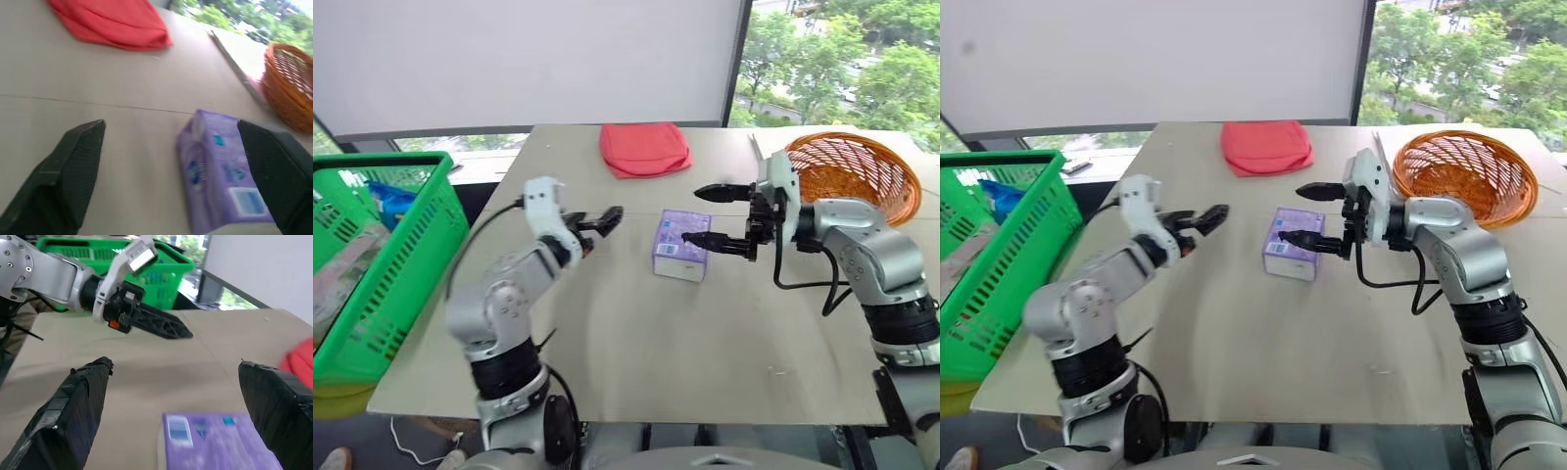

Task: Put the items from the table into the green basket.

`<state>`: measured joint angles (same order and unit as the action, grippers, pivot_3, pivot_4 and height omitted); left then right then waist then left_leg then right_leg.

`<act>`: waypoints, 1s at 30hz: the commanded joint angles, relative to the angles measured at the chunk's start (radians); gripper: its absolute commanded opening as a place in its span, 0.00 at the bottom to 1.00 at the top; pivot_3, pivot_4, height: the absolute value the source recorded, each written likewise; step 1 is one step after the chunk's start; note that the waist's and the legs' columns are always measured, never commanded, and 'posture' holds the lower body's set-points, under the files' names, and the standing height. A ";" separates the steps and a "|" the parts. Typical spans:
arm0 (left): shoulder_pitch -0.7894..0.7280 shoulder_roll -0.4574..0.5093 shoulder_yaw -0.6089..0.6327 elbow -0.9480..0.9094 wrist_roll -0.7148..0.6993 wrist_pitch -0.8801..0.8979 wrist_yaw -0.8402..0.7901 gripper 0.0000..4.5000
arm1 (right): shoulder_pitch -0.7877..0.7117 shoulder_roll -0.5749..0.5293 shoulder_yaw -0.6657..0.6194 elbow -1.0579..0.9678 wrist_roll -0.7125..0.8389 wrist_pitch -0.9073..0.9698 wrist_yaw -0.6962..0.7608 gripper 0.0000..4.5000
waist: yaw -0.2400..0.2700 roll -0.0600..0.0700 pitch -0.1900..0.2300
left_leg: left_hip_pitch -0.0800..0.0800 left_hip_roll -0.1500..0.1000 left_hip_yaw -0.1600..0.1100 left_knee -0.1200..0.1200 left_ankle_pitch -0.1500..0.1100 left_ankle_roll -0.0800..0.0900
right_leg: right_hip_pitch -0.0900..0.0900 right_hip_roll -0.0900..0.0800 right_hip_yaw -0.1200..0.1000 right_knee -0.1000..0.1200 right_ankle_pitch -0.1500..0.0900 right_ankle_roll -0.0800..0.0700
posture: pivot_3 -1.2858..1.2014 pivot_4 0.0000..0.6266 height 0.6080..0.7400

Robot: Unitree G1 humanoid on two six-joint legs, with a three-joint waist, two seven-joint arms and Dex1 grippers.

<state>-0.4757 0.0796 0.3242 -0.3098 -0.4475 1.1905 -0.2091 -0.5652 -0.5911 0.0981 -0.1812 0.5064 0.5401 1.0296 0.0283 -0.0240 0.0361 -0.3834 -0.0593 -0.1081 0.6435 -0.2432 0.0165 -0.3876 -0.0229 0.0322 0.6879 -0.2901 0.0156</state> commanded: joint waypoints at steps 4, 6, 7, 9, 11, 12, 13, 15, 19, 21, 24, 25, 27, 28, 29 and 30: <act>-0.069 -0.017 -0.090 0.193 0.018 -0.060 0.014 0.98 | 0.086 -0.145 -0.001 -0.007 -0.184 -0.043 -0.072 1.00 | -0.045 0.000 0.000 | 0.000 0.000 0.001 0.002 -0.001 0.001 | 0.001 0.000 0.000 0.000 0.000 0.000 | 0.47 0.00 1.00; -0.062 0.000 -0.129 0.218 0.028 -0.063 0.005 0.98 | 0.101 -0.160 -0.003 -0.006 -0.196 -0.057 -0.065 1.00 | -0.063 0.000 0.000 | 0.001 0.000 0.001 0.002 -0.001 0.001 | 0.001 0.000 0.001 0.000 0.000 0.000 | 0.47 0.00 1.00; -0.058 0.007 -0.142 0.234 0.035 -0.058 0.007 0.98 | 0.103 -0.159 -0.006 -0.010 -0.194 -0.049 -0.067 1.00 | -0.071 0.001 0.000 | 0.001 0.000 0.001 0.002 -0.001 0.001 | 0.001 0.000 0.000 0.000 0.000 0.000 | 0.47 0.00 1.00; -0.054 0.015 -0.158 0.255 0.045 -0.062 0.011 0.98 | 0.102 -0.155 -0.011 -0.016 -0.192 -0.040 -0.070 1.00 | -0.083 0.001 0.000 | 0.002 0.001 0.001 0.002 -0.001 0.001 | 0.001 0.002 0.002 0.000 0.000 0.000 | 0.47 0.00 1.00; -0.051 0.006 -0.157 0.266 0.035 -0.060 0.013 0.98 | 0.102 -0.154 -0.014 -0.026 -0.184 -0.028 -0.068 1.00 | -0.089 0.001 0.000 | 0.002 0.002 0.001 0.002 -0.001 0.001 | 0.002 0.002 0.001 0.000 0.000 0.000 | 0.47 0.00 1.00; -0.049 -0.004 -0.154 0.270 0.027 -0.055 0.015 0.98 | 0.102 -0.153 -0.015 -0.029 -0.183 -0.026 -0.069 1.00 | -0.091 0.001 0.000 | 0.002 0.002 0.001 0.002 -0.001 0.001 | 0.002 0.002 0.001 0.000 0.000 0.000 | 0.47 0.00 1.00; -0.049 -0.013 -0.147 0.276 0.021 -0.050 0.021 0.98 | 0.101 -0.153 -0.015 -0.029 -0.183 -0.026 -0.069 1.00 | -0.092 0.001 0.000 | 0.002 0.002 0.000 0.002 -0.001 0.001 | 0.002 0.002 0.001 0.000 0.000 0.000 | 0.47 0.00 1.00; -0.041 -0.019 -0.152 0.287 0.031 -0.057 0.032 0.86 | 0.099 -0.152 -0.013 -0.030 -0.185 -0.027 -0.068 1.00 | -0.092 0.001 0.000 | 0.001 0.002 0.000 0.003 -0.001 0.001 | 0.002 0.002 0.001 0.000 0.000 0.001 | 0.47 0.00 1.00; -0.028 -0.032 -0.150 0.288 0.040 -0.071 0.054 0.47 | 0.089 -0.146 -0.010 -0.025 -0.185 -0.028 -0.067 1.00 | -0.092 0.002 0.000 | 0.001 0.002 0.000 0.004 -0.001 0.001 | 0.003 0.002 0.001 0.000 0.000 0.001 | 0.47 0.00 1.00; -0.022 -0.034 -0.149 0.283 0.039 -0.078 0.060 0.24 | 0.087 -0.144 -0.008 -0.023 -0.186 -0.032 -0.065 1.00 | -0.091 0.002 0.000 | 0.002 0.002 0.000 0.005 -0.001 0.001 | 0.004 0.002 0.000 0.000 0.000 0.001 | 0.47 0.00 1.00; -0.025 -0.036 -0.134 0.276 0.042 -0.121 0.070 0.07 | 0.076 -0.130 -0.005 -0.022 -0.176 -0.031 -0.059 1.00 | -0.090 0.003 -0.001 | 0.004 0.002 -0.001 0.005 -0.001 0.001 | 0.006 0.002 0.000 0.000 0.000 0.001 | 0.48 0.00 1.00; -0.032 -0.025 -0.138 0.268 0.054 -0.155 0.070 0.07 | 0.068 -0.119 -0.007 -0.024 -0.165 -0.025 -0.059 1.00 | -0.090 0.003 -0.001 | 0.004 0.002 -0.001 0.005 -0.001 0.001 | 0.007 0.002 -0.001 0.000 0.000 0.001 | 0.48 0.00 1.00; -0.059 0.022 -0.146 0.242 0.087 -0.210 0.075 0.07 | 0.045 -0.082 -0.019 -0.036 -0.118 -0.001 -0.054 1.00 | -0.094 0.003 0.000 | 0.004 0.002 -0.001 0.005 -0.001 0.001 | 0.007 0.002 -0.001 0.000 0.000 0.001 | 0.48 0.00 1.00; -0.077 0.055 -0.144 0.218 0.100 -0.223 0.075 0.07 | 0.032 -0.061 -0.025 -0.045 -0.091 0.016 -0.052 1.00 | -0.097 0.003 0.000 | 0.004 0.003 -0.001 0.005 -0.001 0.001 | 0.007 0.003 -0.001 0.000 0.000 0.001 | 0.48 0.00 1.00; -0.102 0.099 -0.134 0.186 0.112 -0.228 0.077 0.07 | 0.016 -0.040 -0.028 -0.054 -0.062 0.033 -0.047 1.00 | -0.099 0.003 0.001 | 0.004 0.004 -0.001 0.005 -0.001 0.001 | 0.006 0.004 -0.001 0.000 0.000 0.001 | 0.49 0.00 1.00; -0.127 0.149 -0.118 0.157 0.120 -0.224 0.078 0.07 | 0.000 -0.020 -0.030 -0.061 -0.034 0.048 -0.044 1.00 | -0.099 0.004 0.001 | 0.004 0.005 -0.002 0.004 -0.001 0.001 | 0.006 0.005 -0.001 0.000 0.001 0.001 | 0.49 0.00 1.00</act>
<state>-0.5329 0.1609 0.1683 -0.0397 -0.3486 1.0072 -0.1385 -0.5184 -0.6309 0.1014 -0.1944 0.4084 0.5649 0.9762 -0.0704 -0.0203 0.0375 -0.3794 -0.0540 -0.1111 0.6479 -0.2439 0.0174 -0.3817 -0.0171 0.0305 0.6880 -0.2892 0.0158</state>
